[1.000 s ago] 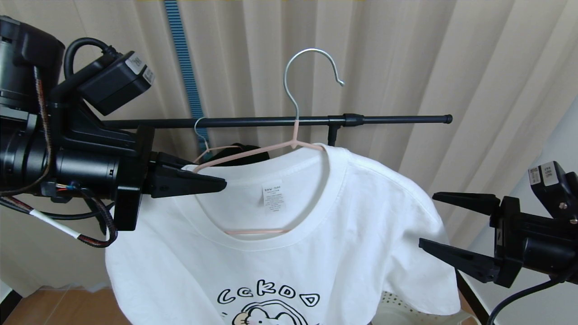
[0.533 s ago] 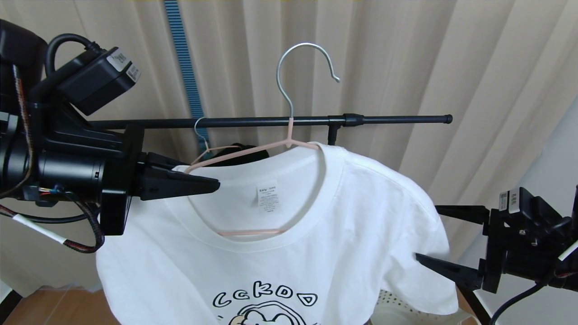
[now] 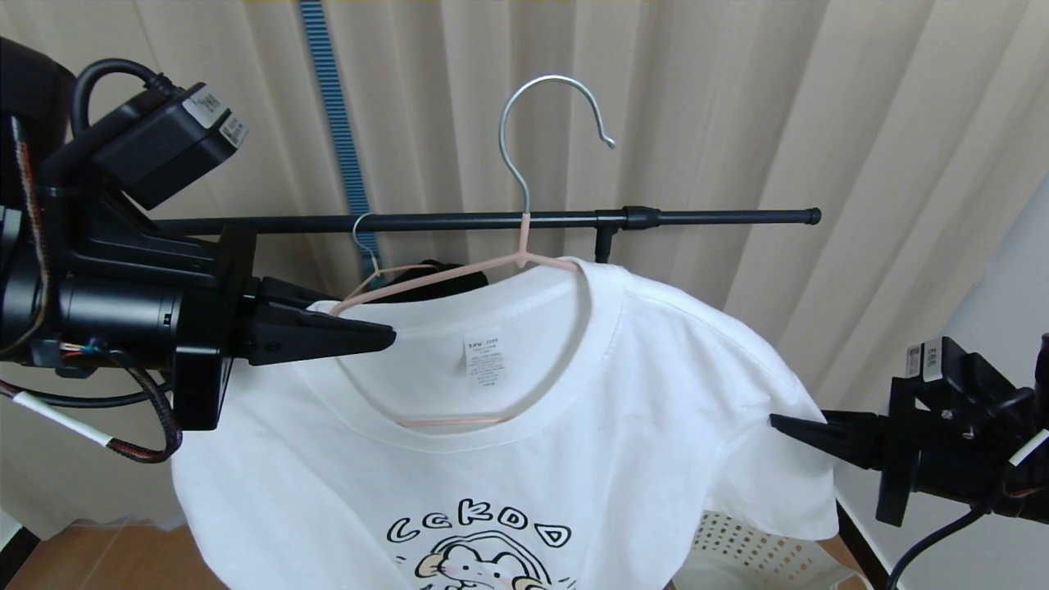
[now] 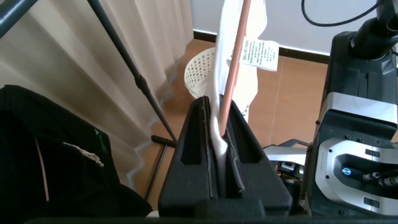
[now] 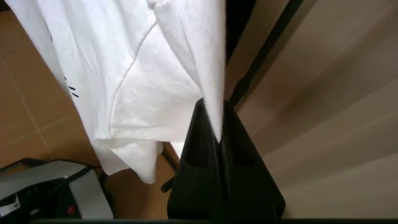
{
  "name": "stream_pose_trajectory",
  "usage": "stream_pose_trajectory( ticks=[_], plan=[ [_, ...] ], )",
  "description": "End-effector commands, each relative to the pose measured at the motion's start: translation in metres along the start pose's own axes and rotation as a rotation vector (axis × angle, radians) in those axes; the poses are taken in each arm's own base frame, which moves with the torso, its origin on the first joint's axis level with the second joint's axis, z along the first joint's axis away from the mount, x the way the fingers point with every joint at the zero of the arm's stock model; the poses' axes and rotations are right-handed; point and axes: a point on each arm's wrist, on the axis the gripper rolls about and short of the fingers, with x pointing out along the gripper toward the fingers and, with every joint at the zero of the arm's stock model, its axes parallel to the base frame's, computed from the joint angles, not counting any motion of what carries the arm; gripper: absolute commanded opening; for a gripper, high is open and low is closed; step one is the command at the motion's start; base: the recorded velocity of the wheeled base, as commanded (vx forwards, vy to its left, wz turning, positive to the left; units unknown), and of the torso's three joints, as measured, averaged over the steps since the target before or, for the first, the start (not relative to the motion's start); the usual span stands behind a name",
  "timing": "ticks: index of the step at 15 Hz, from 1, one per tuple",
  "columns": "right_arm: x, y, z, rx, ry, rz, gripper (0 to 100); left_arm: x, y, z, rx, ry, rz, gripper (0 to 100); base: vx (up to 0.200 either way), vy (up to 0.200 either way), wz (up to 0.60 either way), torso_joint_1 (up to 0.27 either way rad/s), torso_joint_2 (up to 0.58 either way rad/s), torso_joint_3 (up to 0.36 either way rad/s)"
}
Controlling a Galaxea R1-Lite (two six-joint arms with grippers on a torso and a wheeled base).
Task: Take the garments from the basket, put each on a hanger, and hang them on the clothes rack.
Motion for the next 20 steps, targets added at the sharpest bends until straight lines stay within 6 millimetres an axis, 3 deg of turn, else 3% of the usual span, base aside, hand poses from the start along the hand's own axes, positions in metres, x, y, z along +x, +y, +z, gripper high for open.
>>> stream_pose_trajectory(
  ticks=[1,9,20],
  plan=[
    [-0.001,-0.009,-0.002,0.014,0.006,-0.028,0,-0.001,0.0,0.0,0.001,-0.001,0.0,0,0.0,0.0,0.0,0.0,0.0,0.0],
    [0.001,-0.044,-0.005,0.132,0.014,-0.117,0,-0.004,-0.001,-0.002,-0.006,0.0,0.011,0,0.0,0.0,0.0,0.0,0.0,0.0],
    [0.006,-0.052,-0.006,0.182,0.031,-0.155,0,-0.01,0.0,-0.005,-0.021,-0.016,0.048,0,0.0,0.0,0.0,0.0,0.0,0.0]
  ],
)
